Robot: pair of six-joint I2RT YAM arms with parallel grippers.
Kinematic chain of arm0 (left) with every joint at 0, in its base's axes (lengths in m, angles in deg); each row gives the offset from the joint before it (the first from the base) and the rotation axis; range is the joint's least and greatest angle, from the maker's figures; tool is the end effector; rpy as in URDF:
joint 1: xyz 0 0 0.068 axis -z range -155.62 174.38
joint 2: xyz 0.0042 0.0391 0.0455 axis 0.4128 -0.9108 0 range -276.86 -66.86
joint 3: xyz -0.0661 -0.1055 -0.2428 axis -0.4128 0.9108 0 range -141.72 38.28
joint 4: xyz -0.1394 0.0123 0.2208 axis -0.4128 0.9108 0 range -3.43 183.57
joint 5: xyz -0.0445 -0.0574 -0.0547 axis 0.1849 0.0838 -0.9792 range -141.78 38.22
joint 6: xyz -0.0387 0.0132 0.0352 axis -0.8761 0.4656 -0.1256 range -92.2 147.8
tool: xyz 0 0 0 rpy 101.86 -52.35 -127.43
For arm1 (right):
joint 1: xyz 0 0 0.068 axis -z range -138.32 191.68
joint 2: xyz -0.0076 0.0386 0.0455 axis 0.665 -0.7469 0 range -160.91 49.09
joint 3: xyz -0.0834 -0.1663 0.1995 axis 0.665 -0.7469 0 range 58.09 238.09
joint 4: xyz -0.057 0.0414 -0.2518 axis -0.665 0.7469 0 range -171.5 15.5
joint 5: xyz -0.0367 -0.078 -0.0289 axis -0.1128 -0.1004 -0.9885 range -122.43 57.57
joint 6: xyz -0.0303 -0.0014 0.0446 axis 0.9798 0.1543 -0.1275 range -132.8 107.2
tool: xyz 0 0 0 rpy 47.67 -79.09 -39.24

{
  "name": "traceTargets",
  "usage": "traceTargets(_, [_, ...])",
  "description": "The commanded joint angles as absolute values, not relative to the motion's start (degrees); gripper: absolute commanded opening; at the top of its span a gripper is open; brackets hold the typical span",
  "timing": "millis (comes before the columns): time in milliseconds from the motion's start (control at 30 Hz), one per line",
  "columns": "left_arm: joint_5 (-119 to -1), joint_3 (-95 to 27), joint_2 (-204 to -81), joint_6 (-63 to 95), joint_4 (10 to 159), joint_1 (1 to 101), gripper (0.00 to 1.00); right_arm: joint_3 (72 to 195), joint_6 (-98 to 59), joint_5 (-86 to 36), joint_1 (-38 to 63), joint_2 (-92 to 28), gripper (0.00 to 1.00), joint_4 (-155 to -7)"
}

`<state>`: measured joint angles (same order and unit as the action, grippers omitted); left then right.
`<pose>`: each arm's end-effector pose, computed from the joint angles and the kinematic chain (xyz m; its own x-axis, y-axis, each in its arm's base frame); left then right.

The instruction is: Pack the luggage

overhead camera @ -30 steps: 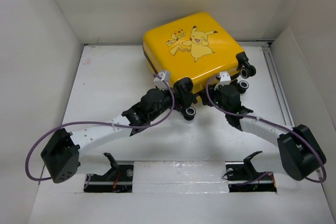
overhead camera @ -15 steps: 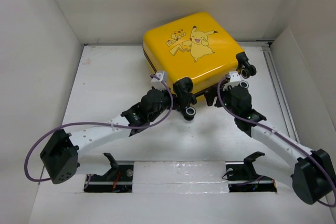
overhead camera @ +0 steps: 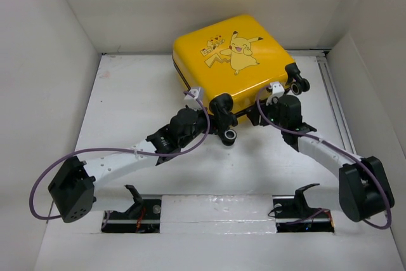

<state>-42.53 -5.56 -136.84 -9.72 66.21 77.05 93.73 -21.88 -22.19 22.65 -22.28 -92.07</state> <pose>0.1770 -0.2228 0.2965 -0.4673 -0.3785 -0.7989 0.5083 0.6244 -0.5931 0.2515 0.0936 0.2229 -0.4716 0.0017 -0.8818 -0.4036 0.8887 0.2176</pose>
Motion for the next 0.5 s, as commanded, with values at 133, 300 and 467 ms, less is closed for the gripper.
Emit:
traceTargets(133, [-45.71,-5.76,-137.18,-8.32,63.19,76.85,0.73,94.92,-20.88,-12.74,26.38,-25.00,0.54,-106.45])
traceTargets(300, [-46.25,-5.76,-137.70,-8.32,62.66,76.85,0.71,94.39,-22.81,-6.43,27.62,-28.51,0.45,-110.50])
traceTargets(467, [-46.86,-5.76,-138.75,-8.32,61.96,76.85,0.66,93.34,-25.09,-1.59,27.62,-30.18,0.28,-114.20])
